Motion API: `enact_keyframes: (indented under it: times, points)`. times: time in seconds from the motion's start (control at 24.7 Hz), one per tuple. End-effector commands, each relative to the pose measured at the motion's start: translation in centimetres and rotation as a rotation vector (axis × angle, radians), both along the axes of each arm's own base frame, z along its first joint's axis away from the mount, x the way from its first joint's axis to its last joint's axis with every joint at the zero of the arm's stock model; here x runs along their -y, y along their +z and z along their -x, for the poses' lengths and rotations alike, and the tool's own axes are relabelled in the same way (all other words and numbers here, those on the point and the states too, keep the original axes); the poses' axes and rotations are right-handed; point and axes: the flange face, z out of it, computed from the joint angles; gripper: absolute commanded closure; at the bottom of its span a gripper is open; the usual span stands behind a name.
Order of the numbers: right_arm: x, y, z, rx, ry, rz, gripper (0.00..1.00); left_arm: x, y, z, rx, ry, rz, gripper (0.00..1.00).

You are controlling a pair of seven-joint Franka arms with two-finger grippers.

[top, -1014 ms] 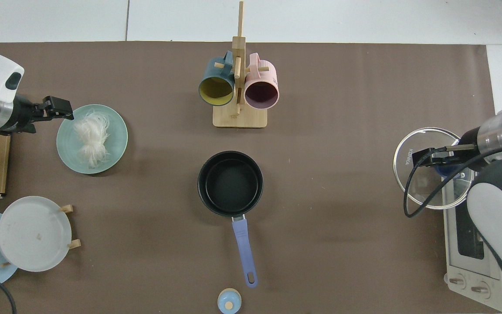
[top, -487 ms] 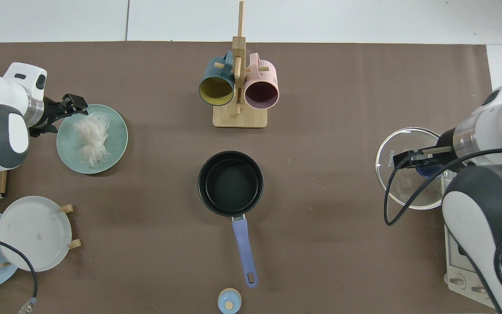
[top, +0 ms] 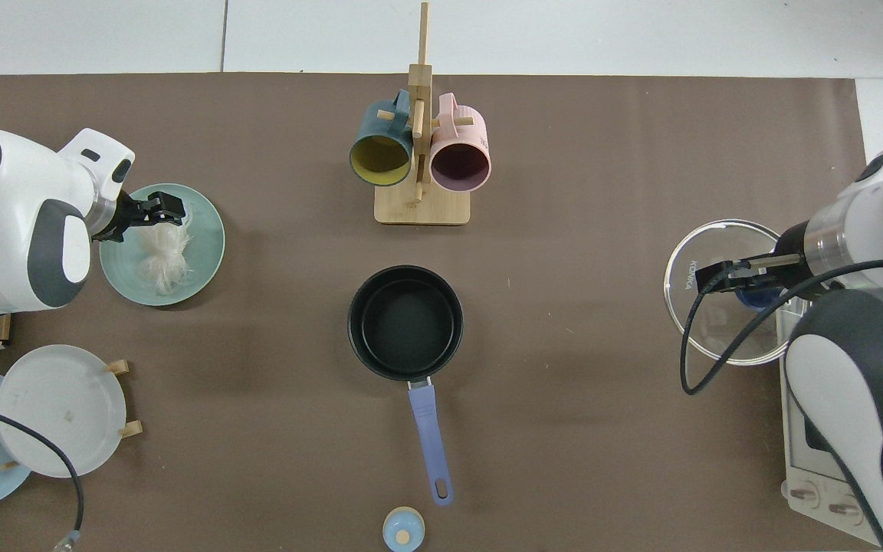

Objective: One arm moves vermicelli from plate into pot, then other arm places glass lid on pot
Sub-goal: 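Grasp the white vermicelli on the teal plate with the left gripper, then carry the vermicelli over the black pot and release it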

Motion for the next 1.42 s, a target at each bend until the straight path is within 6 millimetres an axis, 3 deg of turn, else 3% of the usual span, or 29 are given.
enact_keyframes:
  times: [0.0,0.28,0.32,0.37,0.45,0.49,0.53,0.77,0.93,1.14,1.3,1.38]
  points:
    - [0.1,1.0,0.4,-0.014,0.057,-0.014,0.98,0.5,-1.6,1.6,-0.021,-0.085,-0.019,0.01]
    - [-0.2,0.9,0.5,-0.025,0.074,-0.016,0.98,0.6,-1.9,1.7,-0.019,-0.085,-0.01,0.02]
    - [-0.2,0.8,0.5,-0.024,0.074,-0.015,0.98,0.6,-1.9,1.6,-0.016,-0.082,-0.01,0.06]
    - [-0.1,0.8,0.4,-0.022,0.074,-0.014,0.98,0.5,-2.0,1.6,-0.015,-0.071,-0.008,0.2]
    - [0.2,0.9,0.3,-0.019,0.075,-0.006,0.98,0.4,-2.0,1.6,-0.015,-0.059,-0.003,0.75]
    - [0.3,0.9,0.3,-0.011,0.082,-0.005,0.98,0.3,-2.0,1.6,-0.015,-0.064,-0.003,0.92]
    - [0.3,1.0,0.2,-0.009,0.097,-0.006,0.98,0.4,-2.0,1.6,-0.015,-0.067,-0.003,1.0]
    - [-1.0,1.1,1.5,-0.037,0.147,-0.006,0.97,0.2,-1.8,1.6,-0.021,-0.07,-0.004,1.0]
    - [0.0,2.3,1.5,-0.034,0.153,-0.007,0.97,0.7,-0.7,1.3,-0.03,-0.064,-0.004,1.0]
    - [0.0,3.8,2.8,-0.053,0.203,-0.006,0.98,2.5,5.4,0.7,-0.038,-0.068,0.003,1.0]
    - [-0.4,4.3,3.8,-0.085,0.24,-0.014,0.98,4.7,10.7,1.4,-0.003,-0.039,0.011,1.0]
    - [-0.8,4.2,3.9,-0.086,0.247,-0.016,0.99,6.7,13.0,2.5,-0.003,-0.039,0.017,1.0]
